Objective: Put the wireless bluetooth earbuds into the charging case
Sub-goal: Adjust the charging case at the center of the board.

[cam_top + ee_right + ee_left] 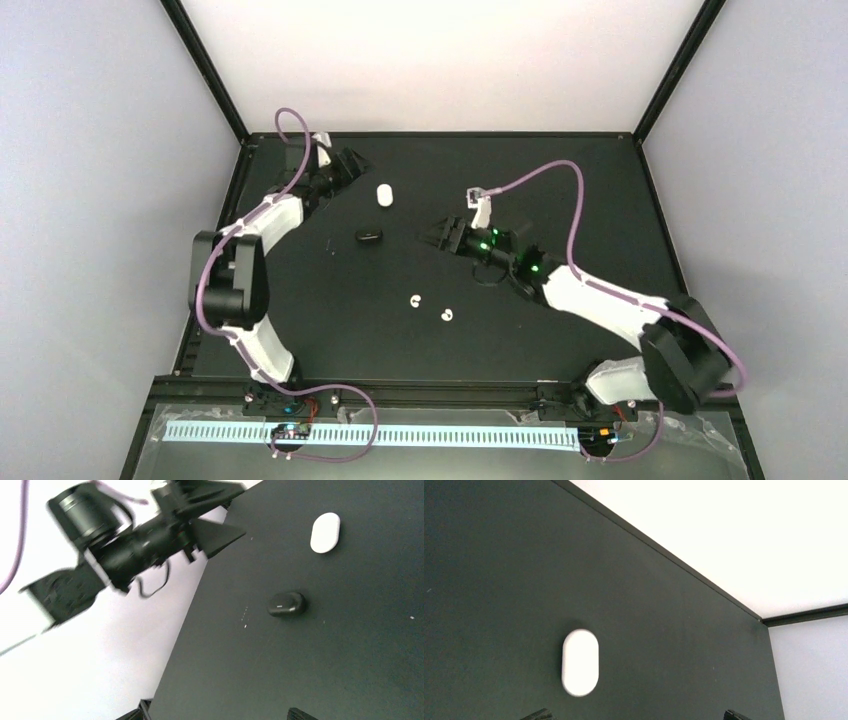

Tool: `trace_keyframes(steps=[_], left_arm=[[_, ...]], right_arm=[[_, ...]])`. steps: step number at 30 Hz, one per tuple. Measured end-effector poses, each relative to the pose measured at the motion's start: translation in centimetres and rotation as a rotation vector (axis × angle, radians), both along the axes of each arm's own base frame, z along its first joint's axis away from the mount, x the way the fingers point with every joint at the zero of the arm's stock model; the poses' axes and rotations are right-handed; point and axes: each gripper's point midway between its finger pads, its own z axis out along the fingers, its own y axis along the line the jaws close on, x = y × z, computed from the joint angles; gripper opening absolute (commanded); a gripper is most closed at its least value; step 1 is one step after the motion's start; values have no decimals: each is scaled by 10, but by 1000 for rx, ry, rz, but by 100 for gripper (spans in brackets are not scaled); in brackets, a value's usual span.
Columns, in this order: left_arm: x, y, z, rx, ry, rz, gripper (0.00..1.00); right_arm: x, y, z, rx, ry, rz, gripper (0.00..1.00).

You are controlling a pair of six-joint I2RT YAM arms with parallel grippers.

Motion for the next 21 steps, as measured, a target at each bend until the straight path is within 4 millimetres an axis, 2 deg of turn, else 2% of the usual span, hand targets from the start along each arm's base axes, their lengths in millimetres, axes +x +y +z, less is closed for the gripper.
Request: trace_keyframes(steps=[2, 4, 9, 14, 18, 21], left_arm=[[16, -3, -7, 9, 10, -2, 88], [33, -8, -17, 25, 23, -10, 82], [60, -34, -48, 121, 79, -62, 83], [66, -51, -64, 215, 118, -83, 86], [65, -48, -71, 295, 147, -65, 87], [72, -45, -71, 368, 160, -54, 87]], right_arm=[[-18, -7, 7, -6, -27, 16, 75], [-32, -19, 13, -14, -52, 10, 75], [-52, -47, 25, -53, -116, -16, 76], [-65, -67, 38, -102, -173, -35, 77], [-75, -83, 51, -123, -225, -54, 78], [-81, -92, 57, -133, -252, -68, 78]])
